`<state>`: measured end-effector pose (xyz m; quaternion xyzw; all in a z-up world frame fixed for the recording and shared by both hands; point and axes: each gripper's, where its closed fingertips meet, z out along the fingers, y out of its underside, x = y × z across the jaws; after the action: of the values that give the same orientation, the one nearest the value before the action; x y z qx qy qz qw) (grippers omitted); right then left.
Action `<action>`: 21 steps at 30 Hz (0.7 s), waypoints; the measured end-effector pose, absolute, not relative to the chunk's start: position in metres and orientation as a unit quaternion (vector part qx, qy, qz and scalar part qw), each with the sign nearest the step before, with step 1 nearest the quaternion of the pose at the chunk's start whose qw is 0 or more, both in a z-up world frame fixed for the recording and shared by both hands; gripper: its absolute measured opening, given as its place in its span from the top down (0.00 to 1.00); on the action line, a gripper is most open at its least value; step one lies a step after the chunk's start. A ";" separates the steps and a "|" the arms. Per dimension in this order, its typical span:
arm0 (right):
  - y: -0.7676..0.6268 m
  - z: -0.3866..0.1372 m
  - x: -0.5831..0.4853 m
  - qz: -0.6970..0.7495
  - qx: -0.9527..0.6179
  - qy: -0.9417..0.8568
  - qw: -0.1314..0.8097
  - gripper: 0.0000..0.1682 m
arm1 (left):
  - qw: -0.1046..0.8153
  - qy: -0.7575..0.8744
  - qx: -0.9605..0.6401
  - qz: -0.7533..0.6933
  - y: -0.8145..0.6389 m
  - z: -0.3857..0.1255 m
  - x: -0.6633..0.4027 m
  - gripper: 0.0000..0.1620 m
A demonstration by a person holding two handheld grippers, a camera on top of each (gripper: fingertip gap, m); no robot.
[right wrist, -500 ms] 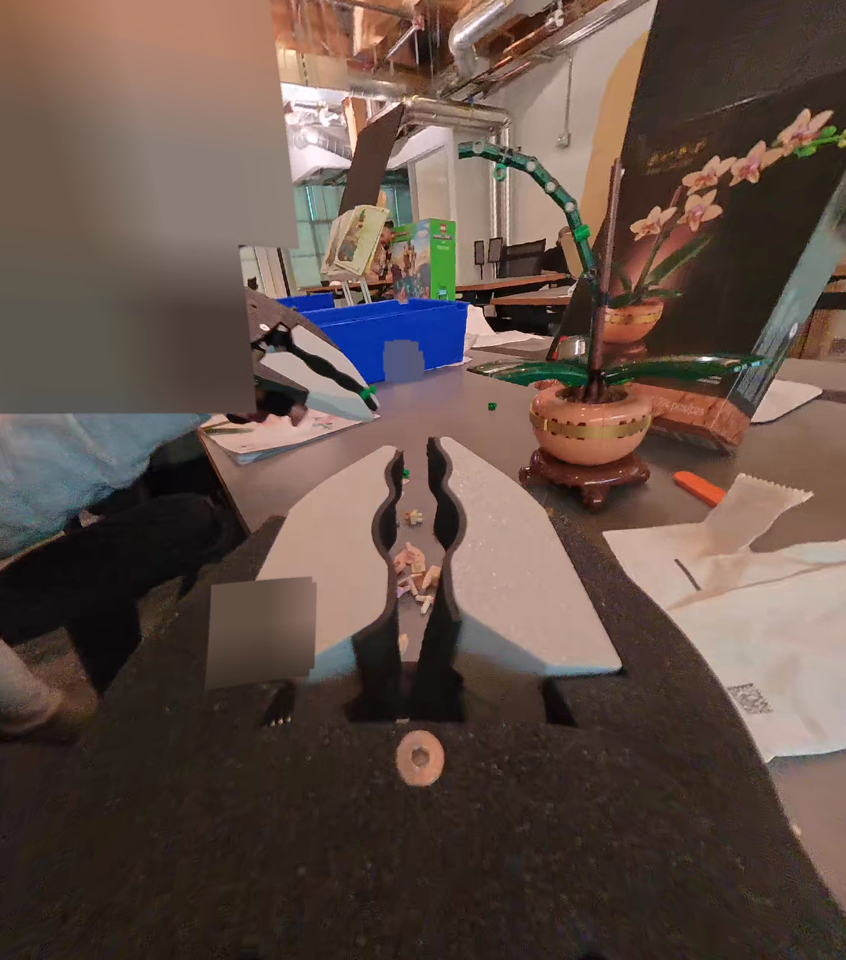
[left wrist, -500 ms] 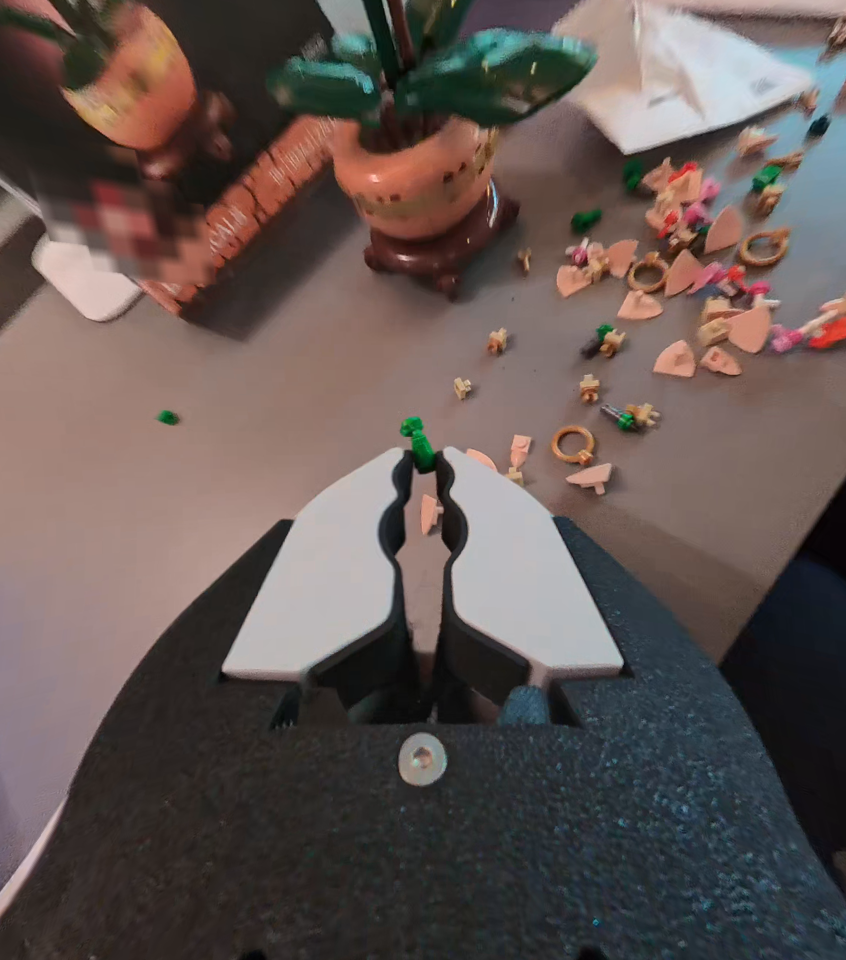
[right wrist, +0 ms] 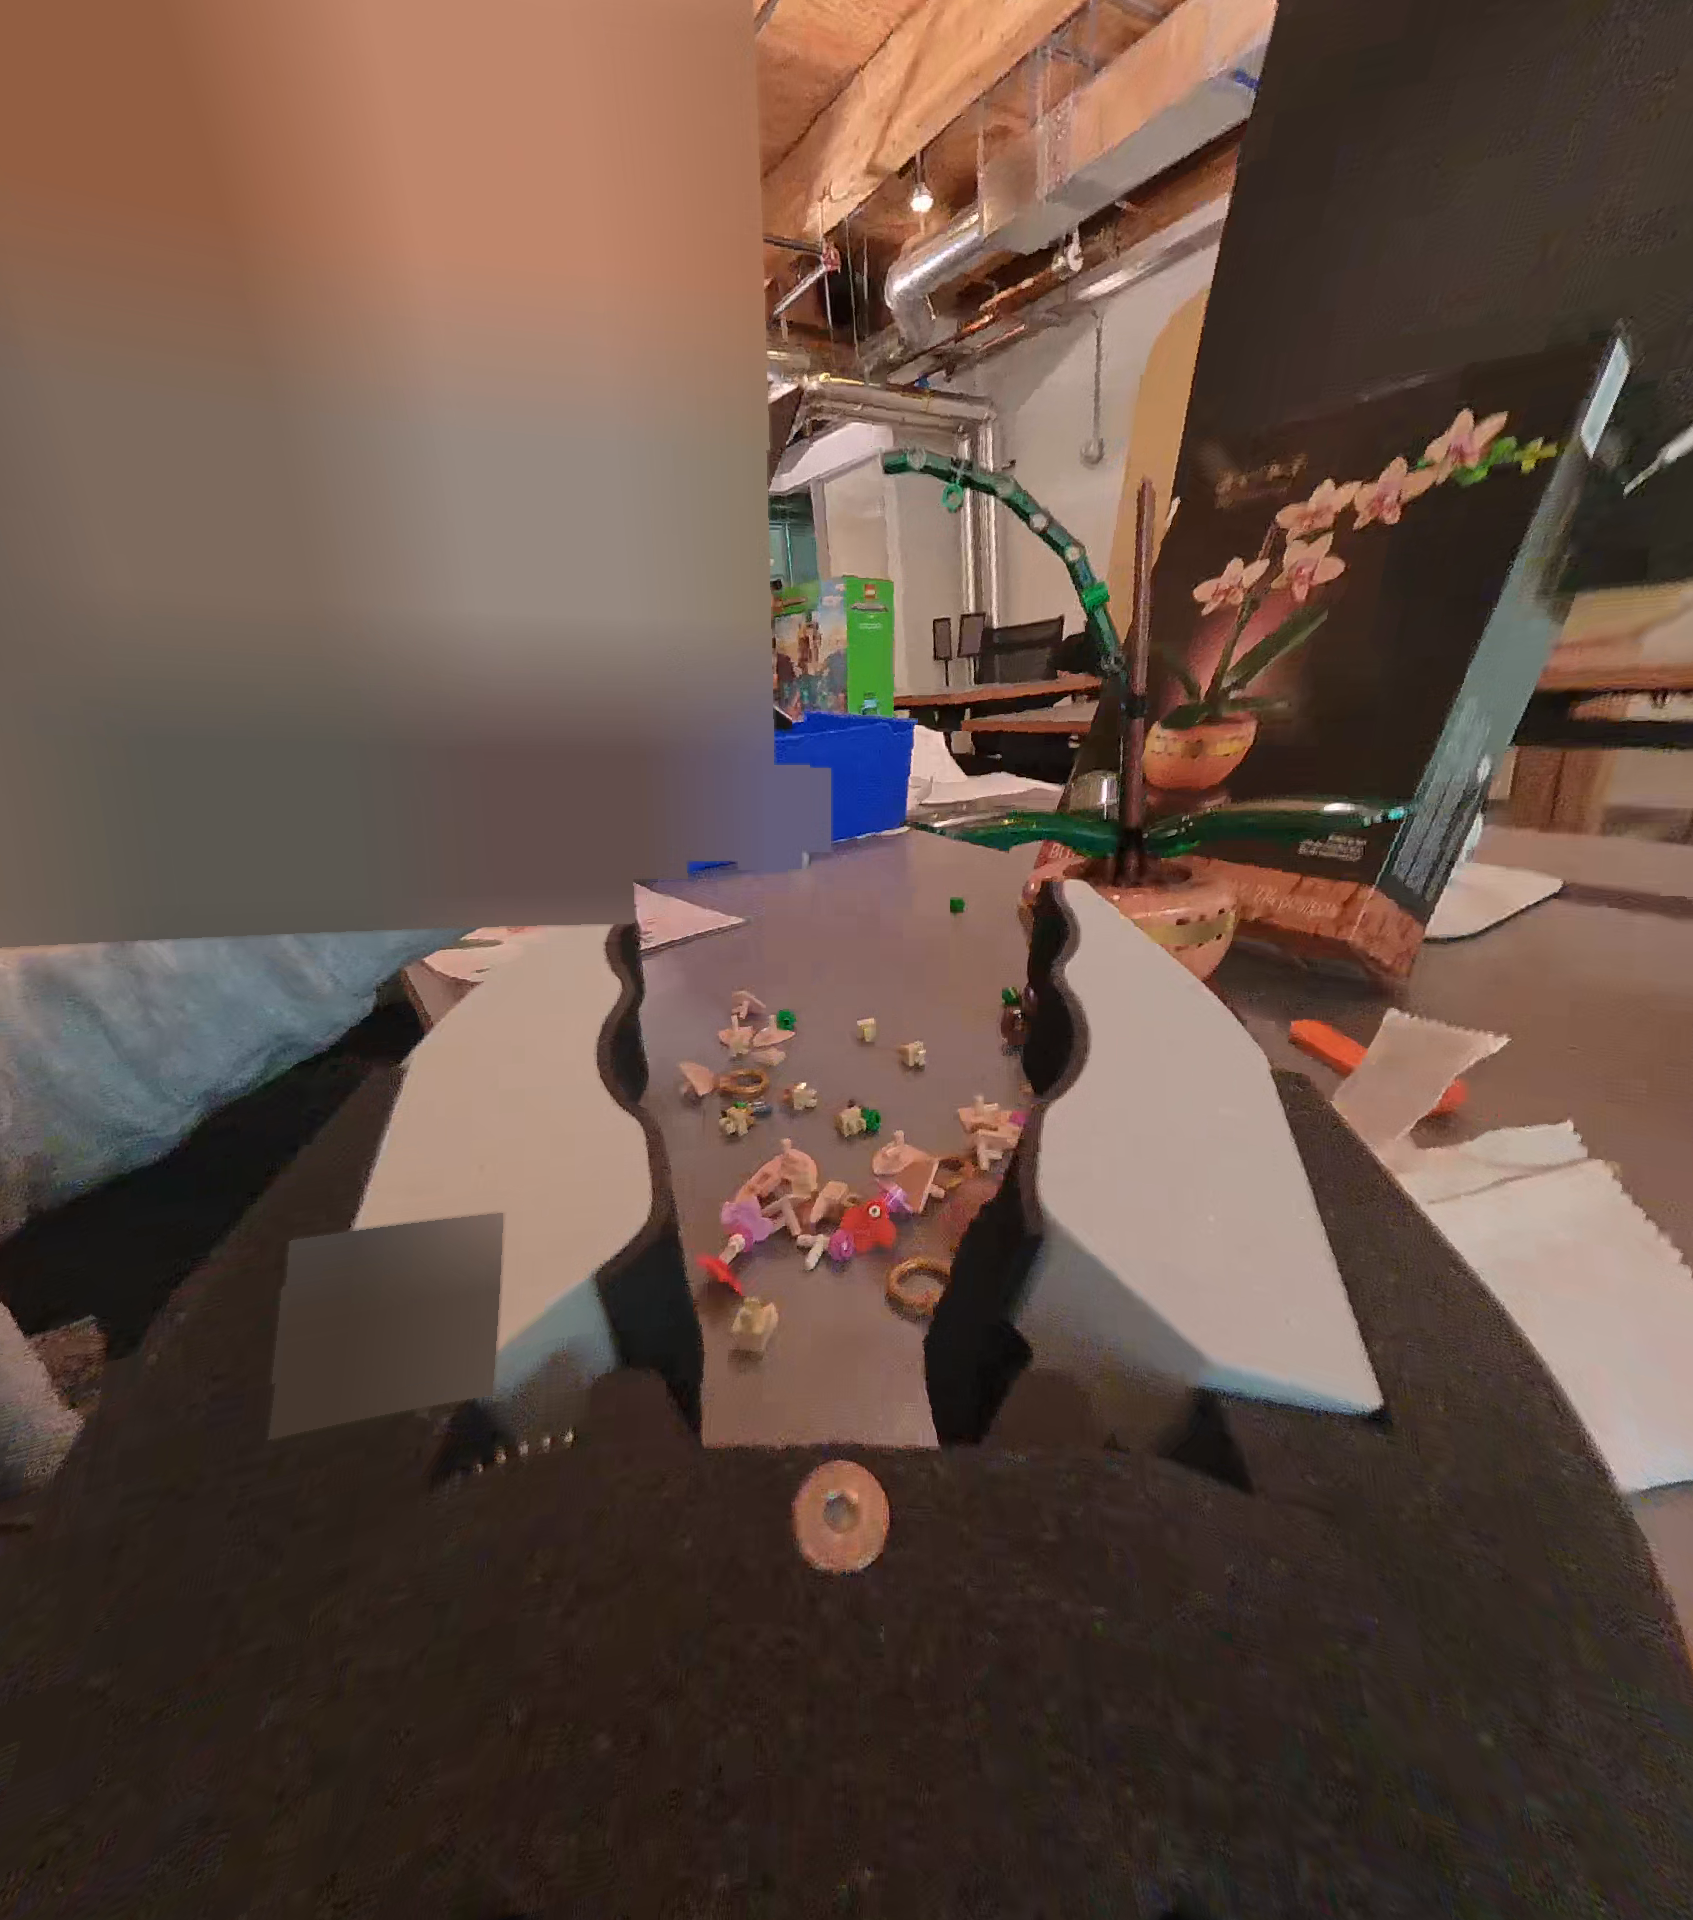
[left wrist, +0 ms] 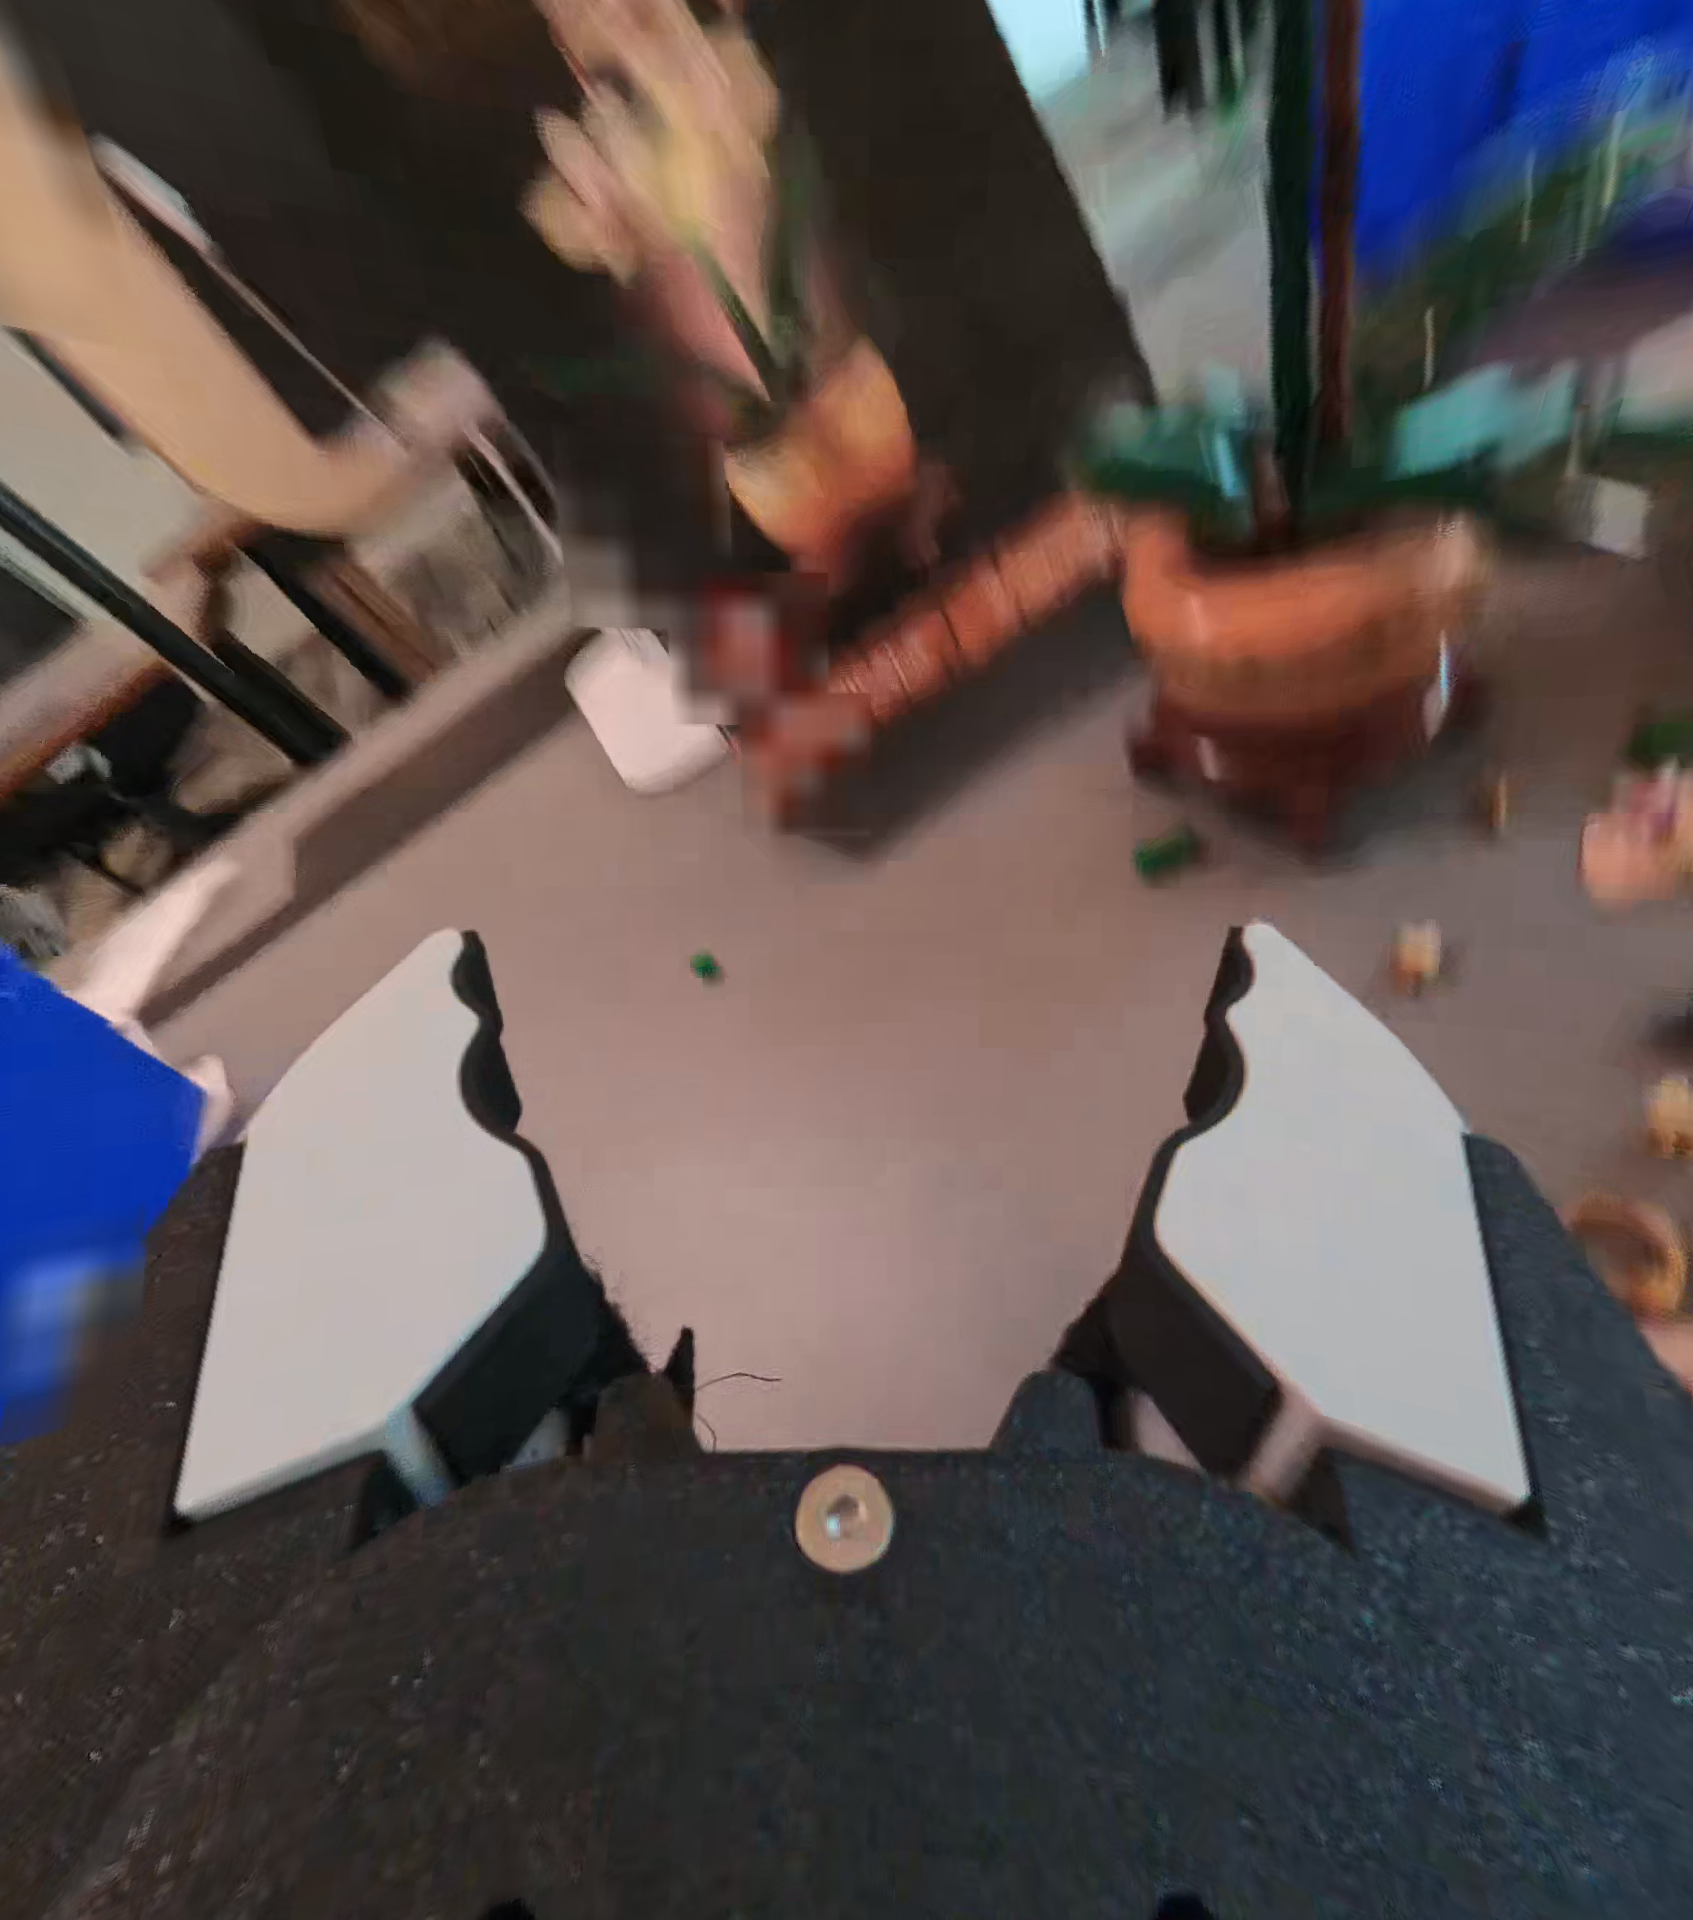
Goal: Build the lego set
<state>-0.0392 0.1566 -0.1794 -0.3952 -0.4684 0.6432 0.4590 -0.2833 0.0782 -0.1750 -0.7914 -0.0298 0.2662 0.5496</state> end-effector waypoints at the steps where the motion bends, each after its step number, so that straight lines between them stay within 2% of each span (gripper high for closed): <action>1: 0.158 -0.175 -0.039 0.634 -0.382 -0.472 0.478 0.60 | 0.608 -0.051 -0.748 0.261 0.075 -0.148 -0.286 0.23; 2: 0.161 -0.172 -0.039 0.623 -0.382 -0.473 0.493 0.63 | 0.656 -0.067 -0.710 0.247 0.071 -0.123 -0.288 0.21; 3: 0.163 -0.169 -0.039 0.616 -0.383 -0.472 0.501 0.60 | 0.691 -0.075 -0.683 0.226 0.067 -0.103 -0.289 0.15; 4: 0.165 -0.165 -0.039 0.616 -0.377 -0.469 0.509 0.56 | 0.714 -0.077 -0.667 0.199 0.064 -0.086 -0.288 0.10; 7: 0.183 -0.153 -0.038 0.592 -0.398 -0.445 0.541 0.40 | 0.786 -0.073 -0.598 0.140 0.049 -0.028 -0.287 0.10; 8: 0.192 -0.151 -0.039 0.578 -0.410 -0.444 0.549 0.39 | 0.806 -0.068 -0.575 0.126 0.043 -0.009 -0.287 0.10; 10: 0.208 -0.149 -0.039 0.545 -0.437 -0.450 0.556 0.45 | 0.837 -0.052 -0.535 0.107 0.031 0.020 -0.284 0.11; 11: 0.215 -0.150 -0.040 0.529 -0.449 -0.457 0.556 0.53 | 0.844 -0.048 -0.522 0.112 0.026 0.027 -0.284 0.19; 12: 0.219 -0.152 -0.042 0.517 -0.461 -0.473 0.545 0.60 | 0.845 -0.041 -0.520 0.122 0.023 0.028 -0.284 0.34; 14: 0.223 -0.170 -0.050 0.488 -0.493 -0.531 0.487 0.67 | 0.843 -0.038 -0.518 0.142 0.018 0.020 -0.288 0.55; 18: 0.252 -0.242 -0.057 0.322 -0.602 -0.646 0.341 0.62 | 0.842 -0.082 -0.515 0.141 0.007 0.006 -0.311 0.67; 21: 0.263 -0.265 -0.062 0.259 -0.595 -0.702 0.291 0.68 | 0.858 -0.084 -0.490 0.129 -0.001 0.010 -0.318 0.67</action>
<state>-0.0617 0.2635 -0.2647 -0.5955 -0.7025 0.2590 0.2914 -0.3176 -0.0015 0.0096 -0.4900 -0.0839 0.1291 0.8580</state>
